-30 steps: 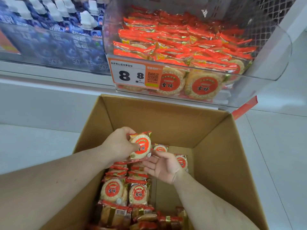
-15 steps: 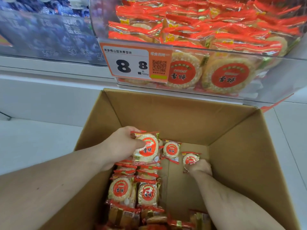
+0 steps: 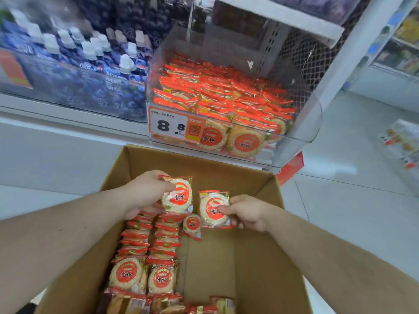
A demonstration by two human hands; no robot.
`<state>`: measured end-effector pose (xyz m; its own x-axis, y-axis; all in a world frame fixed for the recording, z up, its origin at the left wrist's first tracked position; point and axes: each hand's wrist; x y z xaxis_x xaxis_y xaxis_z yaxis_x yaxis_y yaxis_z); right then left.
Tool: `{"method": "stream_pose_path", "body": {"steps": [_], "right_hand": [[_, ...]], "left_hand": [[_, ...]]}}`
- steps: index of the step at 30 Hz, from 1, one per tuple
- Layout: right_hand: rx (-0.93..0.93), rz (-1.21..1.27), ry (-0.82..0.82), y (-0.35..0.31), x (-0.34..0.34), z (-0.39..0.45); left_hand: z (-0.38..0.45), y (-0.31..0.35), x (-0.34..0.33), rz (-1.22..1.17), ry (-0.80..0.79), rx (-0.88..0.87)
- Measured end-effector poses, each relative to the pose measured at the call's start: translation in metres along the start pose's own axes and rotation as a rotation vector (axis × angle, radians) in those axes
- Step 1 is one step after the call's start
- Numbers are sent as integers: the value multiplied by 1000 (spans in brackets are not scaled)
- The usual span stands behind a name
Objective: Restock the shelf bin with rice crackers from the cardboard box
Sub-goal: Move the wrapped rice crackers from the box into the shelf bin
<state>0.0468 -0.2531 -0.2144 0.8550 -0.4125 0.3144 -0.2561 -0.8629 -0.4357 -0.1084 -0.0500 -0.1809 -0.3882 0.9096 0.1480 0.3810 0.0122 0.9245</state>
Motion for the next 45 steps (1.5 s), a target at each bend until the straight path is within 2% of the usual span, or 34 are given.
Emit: {"method": "stream_pose_path", "body": {"steps": [8, 12, 19, 23, 26, 29, 31, 33, 35, 39, 42, 45], "right_hand": [[241, 176, -104, -14, 7, -107], [315, 166, -9, -15, -8, -127], [371, 199, 173, -20, -13, -131], [377, 186, 274, -22, -14, -132], [402, -6, 557, -23, -13, -134], [577, -270, 770, -26, -11, -143], [685, -431, 767, -26, -9, -146], [732, -473, 683, -24, -9, -145], [777, -477, 650, -21, -10, -142], [845, -554, 722, -25, -2, -153], [856, -530, 907, -37, 28, -177], [734, -600, 1172, -58, 62, -206]], "left_hand": [[-24, 34, -23, -234, -123, -58], [-38, 45, -37, -365, -153, -77], [-50, 58, -42, -450, -175, -122], [-54, 58, -43, -196, -191, -311], [-54, 57, -42, 19, -149, -439], [-56, 63, -41, 291, -135, -609], [-56, 65, -42, 422, -121, -731], [-58, 68, -44, 478, -110, -814], [-57, 70, -44, 489, -114, -846], [-56, 76, -44, 488, -116, -889], [-53, 83, -41, 597, -28, -926], [-46, 87, -37, 884, 53, -923]]}}
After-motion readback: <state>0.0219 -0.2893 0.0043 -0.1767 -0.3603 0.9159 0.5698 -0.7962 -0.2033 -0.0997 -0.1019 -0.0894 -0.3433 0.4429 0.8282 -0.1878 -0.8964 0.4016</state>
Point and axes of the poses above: each hand's wrist, its own z-axis towards the middle knuckle, its own x-axis out of the back of the hand, y = z × x, and after that the axes turned 14 degrees about -x, right-handed
